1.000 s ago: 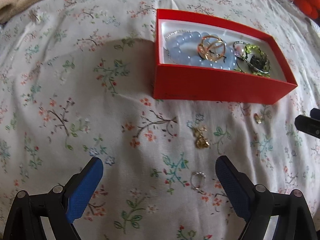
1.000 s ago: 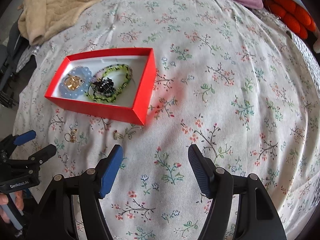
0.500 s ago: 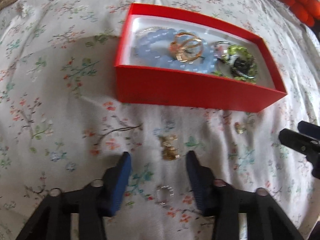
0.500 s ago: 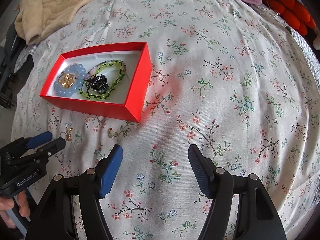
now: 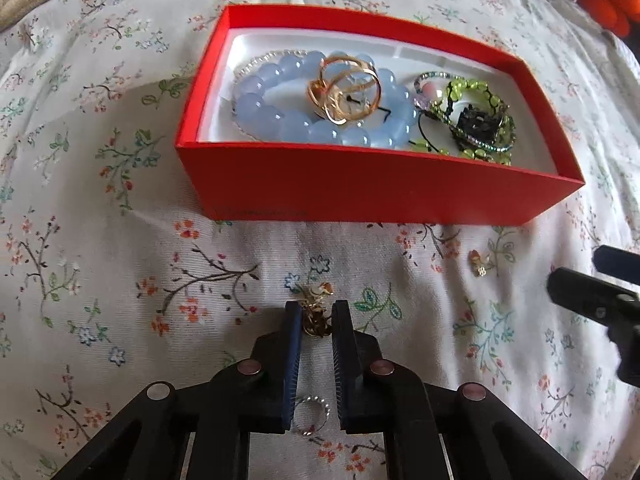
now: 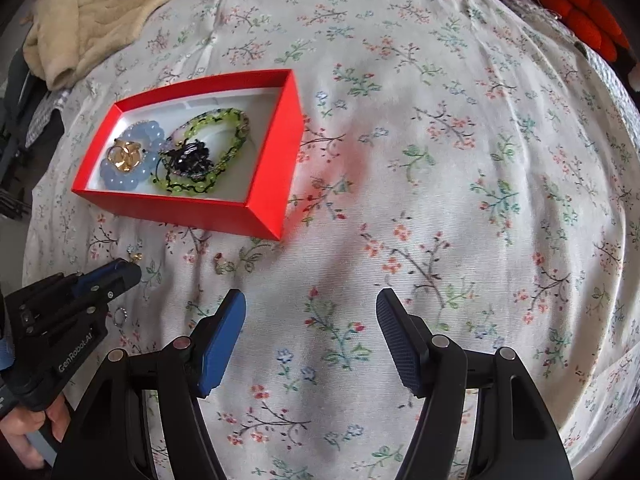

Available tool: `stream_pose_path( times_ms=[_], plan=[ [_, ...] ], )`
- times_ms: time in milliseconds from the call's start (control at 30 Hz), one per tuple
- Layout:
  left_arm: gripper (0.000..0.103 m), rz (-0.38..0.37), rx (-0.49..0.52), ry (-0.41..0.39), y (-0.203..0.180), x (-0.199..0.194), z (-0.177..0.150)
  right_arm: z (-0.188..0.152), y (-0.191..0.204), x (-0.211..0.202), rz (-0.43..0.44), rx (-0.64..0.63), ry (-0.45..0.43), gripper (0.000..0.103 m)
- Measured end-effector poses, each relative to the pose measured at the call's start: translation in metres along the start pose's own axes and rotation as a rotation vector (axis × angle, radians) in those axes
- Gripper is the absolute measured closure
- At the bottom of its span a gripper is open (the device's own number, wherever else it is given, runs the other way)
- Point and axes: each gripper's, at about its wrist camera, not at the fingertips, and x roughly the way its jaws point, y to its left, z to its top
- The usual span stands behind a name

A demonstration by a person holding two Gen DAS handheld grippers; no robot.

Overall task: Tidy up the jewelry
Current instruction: 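Grasp the small silver ring with the right tool while the left tool holds the gold earring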

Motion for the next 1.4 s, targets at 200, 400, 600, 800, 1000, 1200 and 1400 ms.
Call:
stream_pose_path(
  times_ms=[200,400,600,800,1000,1200,1400],
  plan=[
    [0.094,-0.016,-0.018,-0.025,0.021,-0.018,-0.004,0.004,0.016,0.008,0.022,-0.014,0.012,0.032],
    [0.094,-0.016,-0.035,-0.027,0.043,-0.026,-0.012,0.000,0.038,0.014,0.065,-0.041,0.037,0.032],
    [0.094,-0.011,-0.031,-0.037,0.065,-0.037,-0.026,-0.016,0.076,0.019,0.115,-0.132,0.050,0.032],
    [0.094,0.001,-0.033,-0.040,0.089,-0.046,-0.049,-0.046,0.115,0.023,0.142,-0.260,-0.018,0.032],
    [0.094,0.004,-0.046,-0.036,0.109,-0.050,-0.066,-0.065,0.130,0.027,0.086,-0.307,-0.131,0.030],
    [0.094,-0.001,-0.054,-0.034,0.119,-0.049,-0.073,-0.066,0.137,0.030,0.067,-0.331,-0.200,0.032],
    [0.093,-0.001,-0.064,-0.033,0.128,-0.048,-0.078,-0.067,0.148,0.035,0.041,-0.382,-0.255,0.035]
  ],
)
